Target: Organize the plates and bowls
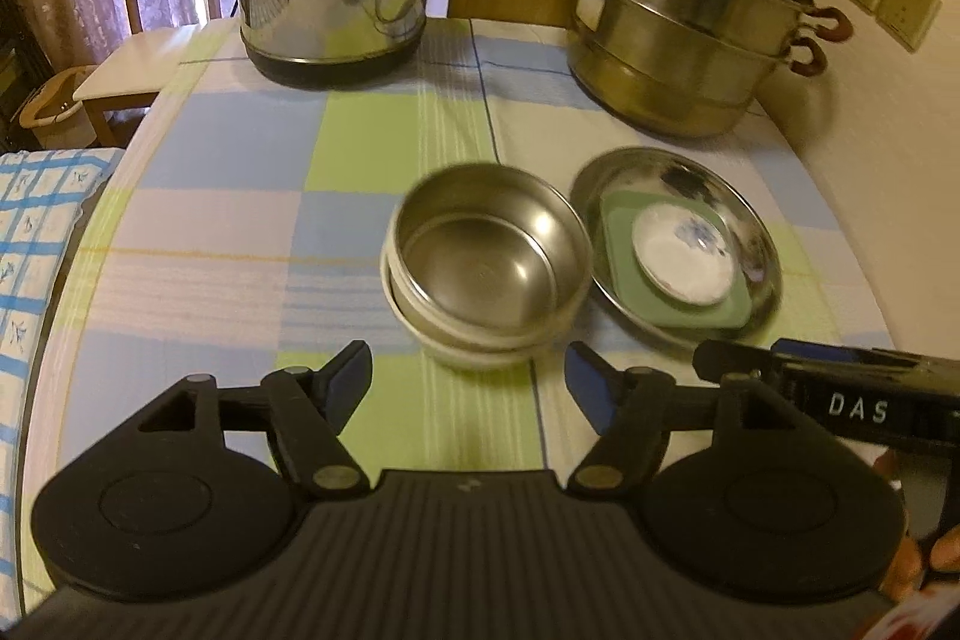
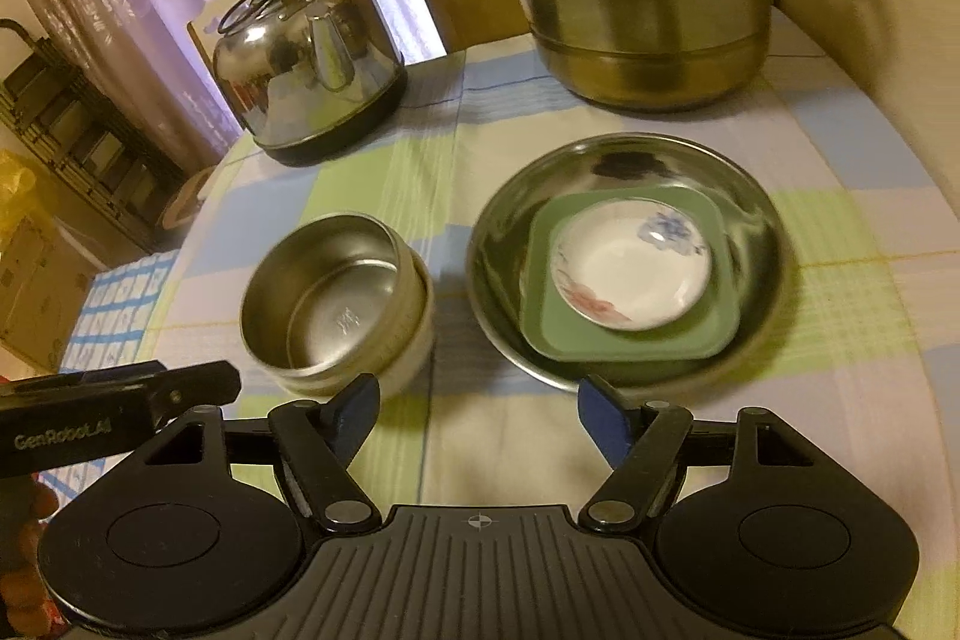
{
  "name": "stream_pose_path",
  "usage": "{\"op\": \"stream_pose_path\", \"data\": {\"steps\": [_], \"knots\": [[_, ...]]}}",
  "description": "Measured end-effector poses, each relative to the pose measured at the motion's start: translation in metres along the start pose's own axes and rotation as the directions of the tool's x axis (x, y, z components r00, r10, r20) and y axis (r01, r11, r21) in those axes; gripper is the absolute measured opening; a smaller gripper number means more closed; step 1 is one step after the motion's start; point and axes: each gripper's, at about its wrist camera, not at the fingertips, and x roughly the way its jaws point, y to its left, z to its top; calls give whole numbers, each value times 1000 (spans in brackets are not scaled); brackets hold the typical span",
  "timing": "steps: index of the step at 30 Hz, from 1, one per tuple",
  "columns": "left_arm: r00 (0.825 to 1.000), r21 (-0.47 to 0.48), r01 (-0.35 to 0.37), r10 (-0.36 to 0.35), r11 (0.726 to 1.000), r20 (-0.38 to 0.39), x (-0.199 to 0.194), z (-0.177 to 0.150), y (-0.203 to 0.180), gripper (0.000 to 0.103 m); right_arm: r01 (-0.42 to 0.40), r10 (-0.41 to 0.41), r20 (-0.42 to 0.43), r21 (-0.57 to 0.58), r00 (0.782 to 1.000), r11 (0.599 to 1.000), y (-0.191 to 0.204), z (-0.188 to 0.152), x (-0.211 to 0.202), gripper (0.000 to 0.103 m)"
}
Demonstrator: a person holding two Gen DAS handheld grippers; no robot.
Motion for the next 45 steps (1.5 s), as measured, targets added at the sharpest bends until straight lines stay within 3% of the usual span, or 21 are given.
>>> {"op": "stream_pose_path", "data": {"steps": [17, 45], "knots": [[999, 20, 30, -30, 999, -25, -29, -49, -34, 70, 15, -17, -40, -35, 999, 999, -21, -42, -45, 74], [999, 11, 36, -36, 999, -31, -34, -58, -25, 70, 24, -26, -54, -40, 998, 999, -18, -58, -52, 74]]}}
